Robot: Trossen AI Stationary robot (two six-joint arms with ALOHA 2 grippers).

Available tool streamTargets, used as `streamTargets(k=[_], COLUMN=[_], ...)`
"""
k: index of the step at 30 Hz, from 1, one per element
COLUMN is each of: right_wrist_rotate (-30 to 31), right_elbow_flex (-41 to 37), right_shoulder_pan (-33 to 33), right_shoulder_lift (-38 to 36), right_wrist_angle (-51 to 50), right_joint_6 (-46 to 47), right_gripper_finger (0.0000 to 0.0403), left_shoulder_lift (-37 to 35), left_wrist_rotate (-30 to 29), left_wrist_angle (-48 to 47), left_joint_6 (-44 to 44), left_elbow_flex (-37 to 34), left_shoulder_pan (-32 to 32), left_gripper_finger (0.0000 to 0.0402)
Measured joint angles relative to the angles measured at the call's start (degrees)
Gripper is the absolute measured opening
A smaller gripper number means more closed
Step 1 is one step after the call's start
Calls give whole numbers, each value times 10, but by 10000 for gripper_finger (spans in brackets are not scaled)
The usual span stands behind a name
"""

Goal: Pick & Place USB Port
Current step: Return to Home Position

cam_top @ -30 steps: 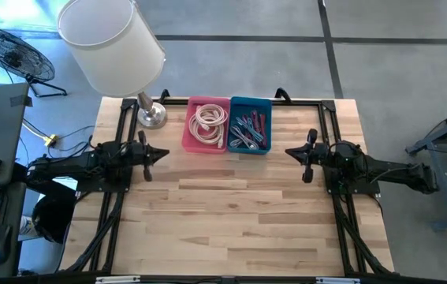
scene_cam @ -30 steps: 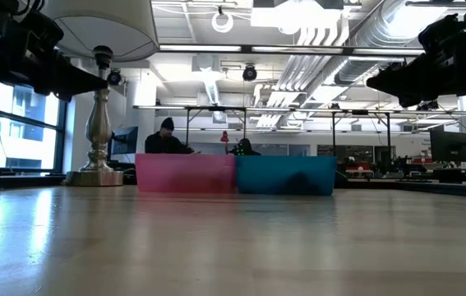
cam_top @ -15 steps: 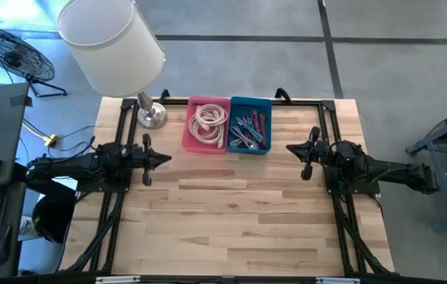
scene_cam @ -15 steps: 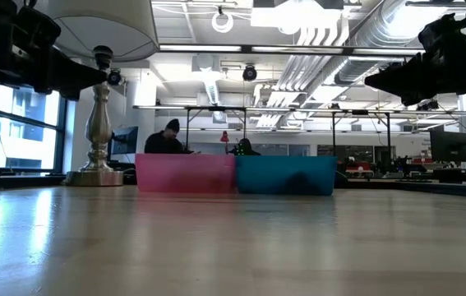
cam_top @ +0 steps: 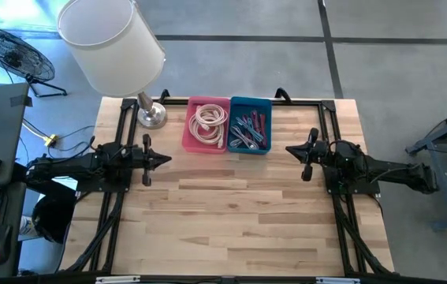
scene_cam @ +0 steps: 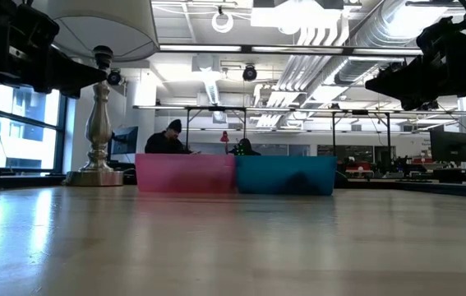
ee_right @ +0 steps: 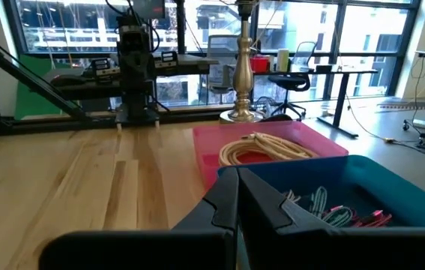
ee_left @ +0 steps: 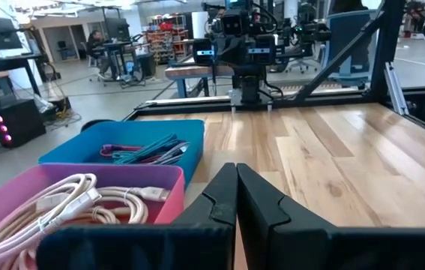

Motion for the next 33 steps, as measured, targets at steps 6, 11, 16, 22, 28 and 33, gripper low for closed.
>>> streamTargets(k=[6, 11, 16, 22, 28, 33], right_wrist_rotate=[0, 0, 0, 0, 0, 0], right_elbow_flex=[0, 0, 0, 0, 0, 0], right_shoulder_pan=[0, 0, 0, 0, 0, 0], right_shoulder_lift=[0, 0, 0, 0, 0, 0], right_wrist_angle=[0, 0, 0, -1, -1, -1], right_joint_6=[0, 0, 0, 0, 0, 0], right_gripper_finger=[0, 0, 0, 0, 0, 0], left_shoulder_lift=[0, 0, 0, 0, 0, 0], left_wrist_rotate=[-4, 10, 30, 29, 28, 28], left_wrist_angle=[0, -1, -4, -4, -4, -4], left_joint_6=[-23, 3, 3, 3, 3, 3], left_elbow_flex=[-1, -1, -1, -1, -1, -1], left_shoulder_pan=[0, 0, 0, 0, 0, 0], left_gripper_finger=[0, 0, 0, 0, 0, 0])
